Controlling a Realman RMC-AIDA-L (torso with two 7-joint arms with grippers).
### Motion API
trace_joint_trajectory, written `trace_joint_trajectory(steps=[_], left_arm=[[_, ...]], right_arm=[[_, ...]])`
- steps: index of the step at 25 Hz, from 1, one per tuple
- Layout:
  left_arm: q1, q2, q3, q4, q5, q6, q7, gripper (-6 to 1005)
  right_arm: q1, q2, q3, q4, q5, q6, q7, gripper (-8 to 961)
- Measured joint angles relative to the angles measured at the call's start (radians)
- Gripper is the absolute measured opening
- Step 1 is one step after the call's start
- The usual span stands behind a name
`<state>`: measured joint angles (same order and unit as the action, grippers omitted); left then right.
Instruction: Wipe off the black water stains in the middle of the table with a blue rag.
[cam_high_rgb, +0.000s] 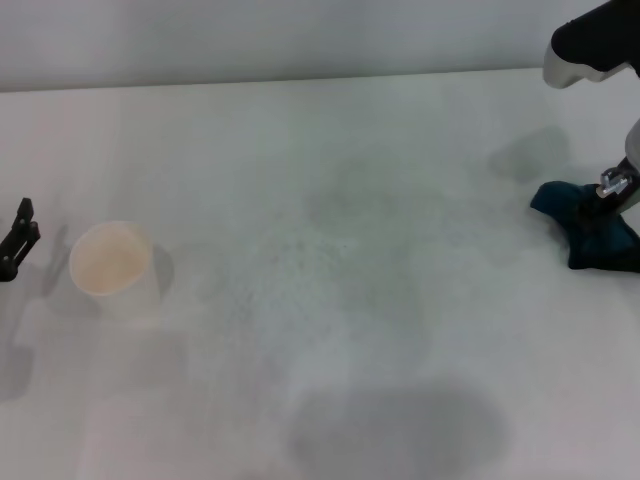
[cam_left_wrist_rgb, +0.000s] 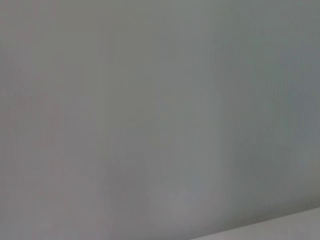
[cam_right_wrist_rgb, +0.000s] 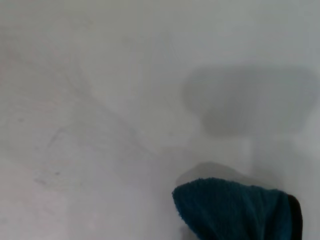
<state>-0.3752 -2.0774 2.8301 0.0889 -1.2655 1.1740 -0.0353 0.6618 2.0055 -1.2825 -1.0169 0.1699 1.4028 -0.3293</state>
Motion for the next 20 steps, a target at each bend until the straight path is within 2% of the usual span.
trace_joint_trajectory(steps=[7, 13, 16, 20], left_arm=[[-0.007, -0.001, 0.0, 0.003, 0.0, 0.001, 0.0, 877], [-0.015, -0.001, 0.0, 0.006, 0.0, 0.002, 0.0, 877], [-0.02, -0.001, 0.0, 0.007, -0.006, 0.001, 0.0, 877], [-0.047, -0.002, 0.0, 0.013, -0.031, 0.004, -0.001, 877]], right_arm=[[-0.01, 0.005, 0.01, 0.01, 0.033, -0.042, -0.025, 165], [-0.034, 0.003, 0.036, -0.053, 0.045, -0.108, -0.035, 386], [-0.038, -0.004, 0.084, -0.057, 0.024, -0.176, -0.046, 534], [-0.059, -0.005, 0.193, -0.045, 0.008, -0.312, -0.073, 532]])
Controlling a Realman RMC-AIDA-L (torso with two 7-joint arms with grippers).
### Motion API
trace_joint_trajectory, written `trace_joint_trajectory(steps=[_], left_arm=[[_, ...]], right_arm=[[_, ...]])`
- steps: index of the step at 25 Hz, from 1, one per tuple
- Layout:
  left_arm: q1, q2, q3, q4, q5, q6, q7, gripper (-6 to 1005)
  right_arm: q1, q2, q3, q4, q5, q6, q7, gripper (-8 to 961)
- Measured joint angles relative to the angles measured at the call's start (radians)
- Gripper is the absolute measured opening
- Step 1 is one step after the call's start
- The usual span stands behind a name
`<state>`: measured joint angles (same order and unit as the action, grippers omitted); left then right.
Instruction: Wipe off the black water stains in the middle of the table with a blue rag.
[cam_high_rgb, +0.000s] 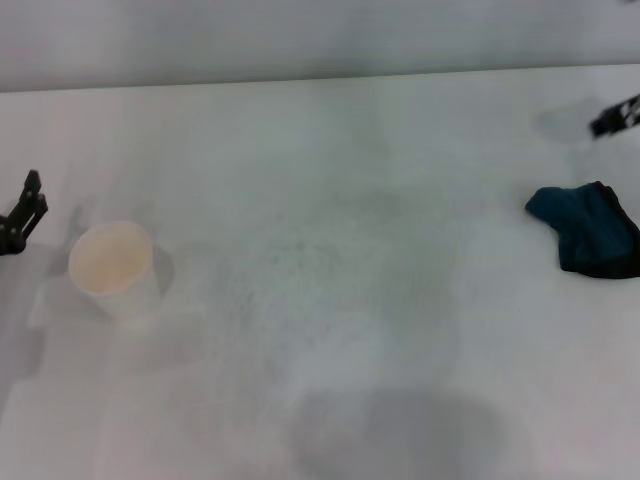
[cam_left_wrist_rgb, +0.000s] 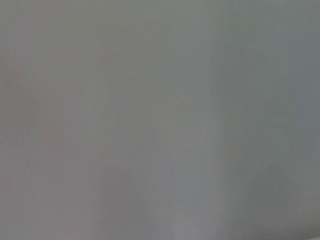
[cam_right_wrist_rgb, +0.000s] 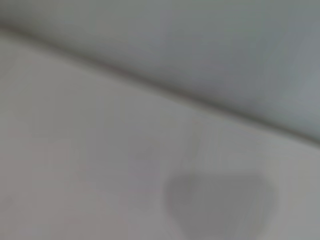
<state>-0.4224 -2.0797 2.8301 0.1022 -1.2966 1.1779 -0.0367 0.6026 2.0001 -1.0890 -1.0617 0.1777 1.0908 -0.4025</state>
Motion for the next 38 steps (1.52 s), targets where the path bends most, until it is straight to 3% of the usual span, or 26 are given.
trace_joint_trajectory(steps=[4, 9, 13, 17, 18, 19, 23, 28, 33, 38], left_arm=[[-0.009, 0.0, 0.0, 0.011, -0.002, -0.001, -0.001, 876], [-0.021, 0.0, 0.0, 0.019, -0.003, 0.001, -0.003, 876], [-0.03, 0.0, 0.0, 0.02, -0.004, 0.006, -0.003, 876], [-0.036, 0.0, -0.008, 0.021, -0.006, 0.007, -0.003, 877], [-0.036, 0.0, -0.012, 0.021, -0.006, 0.007, -0.003, 877], [-0.036, 0.0, -0.018, 0.021, -0.006, 0.005, -0.003, 877], [-0.035, -0.001, -0.024, 0.021, -0.006, -0.001, -0.003, 877], [-0.032, -0.001, -0.025, 0.035, -0.006, 0.006, -0.005, 877], [-0.034, 0.001, -0.025, 0.03, -0.006, 0.007, -0.007, 877], [-0.042, 0.004, -0.026, 0.027, -0.006, 0.008, -0.032, 877]], right_arm=[[-0.053, 0.006, 0.105, 0.023, 0.074, -0.196, -0.056, 529], [-0.123, 0.003, 0.124, 0.097, 0.293, -0.422, -0.245, 527], [-0.163, 0.001, 0.128, 0.169, 0.541, -0.567, -0.396, 525], [-0.188, -0.001, 0.132, 0.227, 0.868, -0.611, -0.669, 525], [-0.193, -0.002, 0.152, 0.257, 1.026, -0.592, -0.824, 525], [-0.193, -0.002, 0.152, 0.257, 1.026, -0.592, -0.824, 525], [-0.19, -0.004, 0.27, 0.344, 1.279, -0.464, -1.08, 525], [-0.19, 0.005, 0.406, 0.403, 1.372, -0.354, -1.286, 525], [-0.197, 0.011, 0.426, 0.502, 1.593, -0.257, -1.559, 525], [-0.202, 0.011, 0.428, 0.74, 2.035, -0.024, -1.984, 525]])
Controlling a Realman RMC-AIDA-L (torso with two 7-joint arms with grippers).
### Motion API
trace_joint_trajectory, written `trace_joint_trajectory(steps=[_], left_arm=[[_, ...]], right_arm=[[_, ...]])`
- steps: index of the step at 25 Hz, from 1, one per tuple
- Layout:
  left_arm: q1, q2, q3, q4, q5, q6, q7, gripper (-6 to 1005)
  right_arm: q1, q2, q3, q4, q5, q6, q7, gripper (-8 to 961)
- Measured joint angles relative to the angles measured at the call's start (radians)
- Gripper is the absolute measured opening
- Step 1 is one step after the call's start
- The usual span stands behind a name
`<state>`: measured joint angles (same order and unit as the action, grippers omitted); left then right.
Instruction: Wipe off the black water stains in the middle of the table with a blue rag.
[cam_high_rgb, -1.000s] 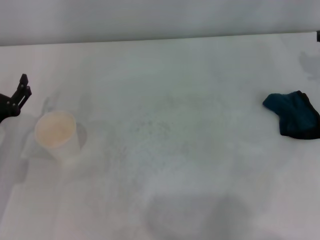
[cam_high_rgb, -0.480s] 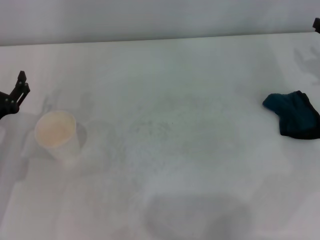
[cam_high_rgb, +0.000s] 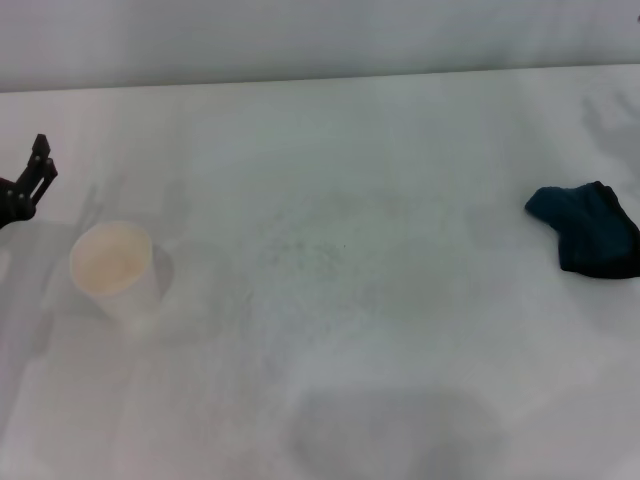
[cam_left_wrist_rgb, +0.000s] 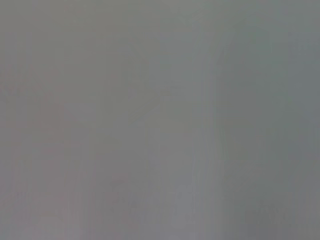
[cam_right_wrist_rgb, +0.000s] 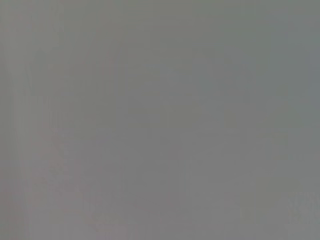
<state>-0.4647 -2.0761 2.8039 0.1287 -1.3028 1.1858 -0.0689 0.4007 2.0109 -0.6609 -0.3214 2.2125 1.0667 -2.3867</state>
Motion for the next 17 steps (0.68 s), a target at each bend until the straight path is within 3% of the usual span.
trace_joint_trajectory(steps=[5, 17], left_arm=[[-0.002, -0.003, -0.031, 0.003, -0.004, 0.002, -0.005, 877], [0.032, -0.008, -0.037, 0.014, -0.023, 0.041, 0.008, 877]], right_arm=[[-0.008, 0.002, 0.0, 0.12, 0.136, 0.104, -0.212, 525], [-0.027, -0.002, 0.013, 0.128, 0.141, -0.019, -0.318, 525]])
